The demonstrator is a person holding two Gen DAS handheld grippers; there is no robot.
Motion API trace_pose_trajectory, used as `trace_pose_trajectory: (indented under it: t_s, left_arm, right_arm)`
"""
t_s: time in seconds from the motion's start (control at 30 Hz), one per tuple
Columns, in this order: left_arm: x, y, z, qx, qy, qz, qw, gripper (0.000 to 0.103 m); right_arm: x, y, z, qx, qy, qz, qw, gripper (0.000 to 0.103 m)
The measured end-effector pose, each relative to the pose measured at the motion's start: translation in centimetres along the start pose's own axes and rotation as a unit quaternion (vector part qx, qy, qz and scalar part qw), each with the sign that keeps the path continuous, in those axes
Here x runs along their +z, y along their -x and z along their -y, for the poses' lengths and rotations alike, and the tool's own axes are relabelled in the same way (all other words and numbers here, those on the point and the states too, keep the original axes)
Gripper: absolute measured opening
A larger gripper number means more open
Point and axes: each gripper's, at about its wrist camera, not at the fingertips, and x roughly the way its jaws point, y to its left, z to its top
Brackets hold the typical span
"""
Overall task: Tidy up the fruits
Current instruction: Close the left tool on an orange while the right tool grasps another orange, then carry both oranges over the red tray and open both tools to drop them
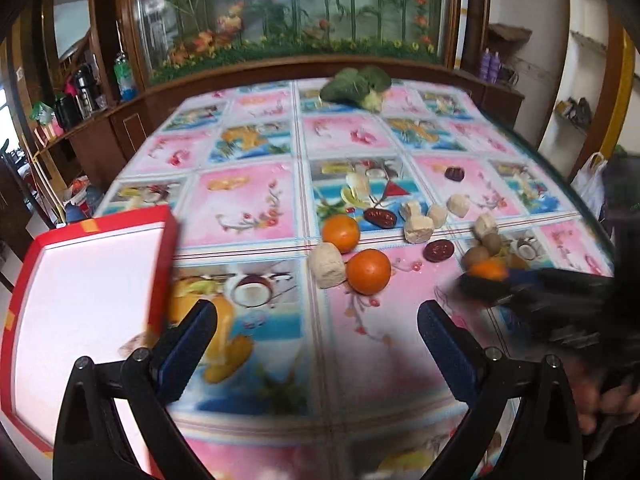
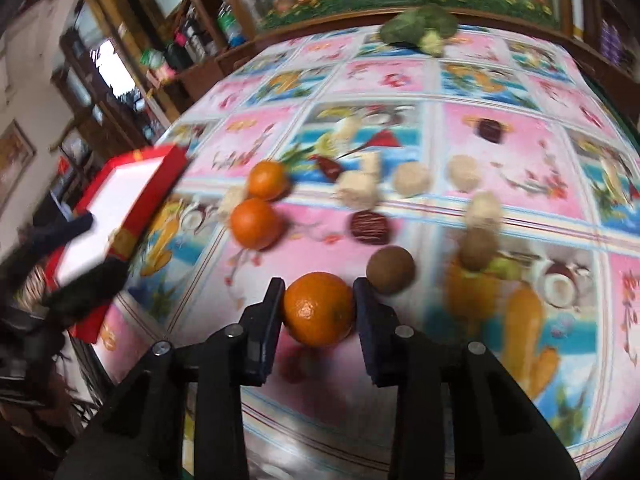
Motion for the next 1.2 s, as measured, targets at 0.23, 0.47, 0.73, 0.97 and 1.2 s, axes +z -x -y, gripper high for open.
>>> trace_pose_trajectory:
  t_s: [0.23, 0.47, 0.73, 0.97, 1.2]
  left_arm:
    - [0.7, -4.3, 1.6, -0.03, 0.028, -0.066, 0.9969, 0.071]
    - [1.4, -6.1, 1.8, -0.017, 0.044, -0.066, 0.9967, 0.059]
    - [1.6, -6.0, 1.5, -0.031, 0.041, -0.04, 0.9979, 0.036]
    - [0.7, -3.5, 0.4, -0.05, 0.046, -0.026, 0.9973, 0.032]
    - [-1.5, 4.7, -3.6, -0.028, 0.056, 0.041, 0.9972, 0.032]
  right_arm:
    - [0.3, 4.5, 4.5, 0.038, -0.057, 0.099, 0.993, 0.037]
    - [0.7, 4.7, 4.7, 0.055, -0.064, 0.117, 0.99, 0.037]
    - [0.6, 4.8, 5.0, 0.055, -0.065, 0.122, 0.989, 0.037]
    - [0.7, 5.0, 4.6, 0.035, -0.051, 0.134, 0.989, 0.037]
    - [0.4, 4.6, 3.0, 0.005, -0.009, 0.134, 0.991, 0.037]
